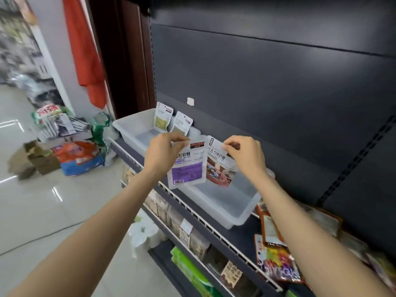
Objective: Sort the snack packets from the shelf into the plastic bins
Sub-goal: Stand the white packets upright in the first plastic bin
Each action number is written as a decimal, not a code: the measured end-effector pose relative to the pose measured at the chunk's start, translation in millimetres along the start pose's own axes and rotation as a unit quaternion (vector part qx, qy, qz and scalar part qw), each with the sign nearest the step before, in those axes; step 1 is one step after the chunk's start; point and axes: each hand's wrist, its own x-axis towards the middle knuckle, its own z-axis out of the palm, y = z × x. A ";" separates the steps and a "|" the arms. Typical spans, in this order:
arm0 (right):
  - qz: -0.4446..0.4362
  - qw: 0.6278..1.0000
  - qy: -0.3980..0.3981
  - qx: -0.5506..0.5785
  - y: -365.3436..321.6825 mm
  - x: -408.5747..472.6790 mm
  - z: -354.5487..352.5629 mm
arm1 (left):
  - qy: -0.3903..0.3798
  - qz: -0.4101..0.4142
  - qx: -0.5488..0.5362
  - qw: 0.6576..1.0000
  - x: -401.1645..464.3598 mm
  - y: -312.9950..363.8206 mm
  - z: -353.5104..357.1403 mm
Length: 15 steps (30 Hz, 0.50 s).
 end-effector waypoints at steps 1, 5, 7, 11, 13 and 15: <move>-0.001 1.000 -0.005 0.003 -6.5 14.1 10.9 | 0.002 0.000 -0.002 1.000 12.7 -8.0 -7.0; -0.001 0.999 -0.030 0.023 -33.8 67.2 55.1 | 0.022 -0.021 0.000 1.000 60.7 -46.7 -35.7; -0.006 0.999 -0.035 0.034 -50.0 92.4 77.4 | 0.034 -0.035 -0.003 0.999 83.9 -67.5 -50.0; -0.014 0.999 -0.030 0.034 -82.0 135.2 121.9 | 0.038 -0.051 -0.009 0.998 130.8 -105.2 -77.7; -0.013 0.999 -0.024 0.026 -97.0 154.6 145.8 | 0.037 -0.047 -0.010 0.998 154.9 -124.2 -91.9; -0.009 1.000 -0.019 0.016 -111.5 173.0 169.7 | 0.042 -0.036 -0.013 0.998 180.2 -144.8 -105.4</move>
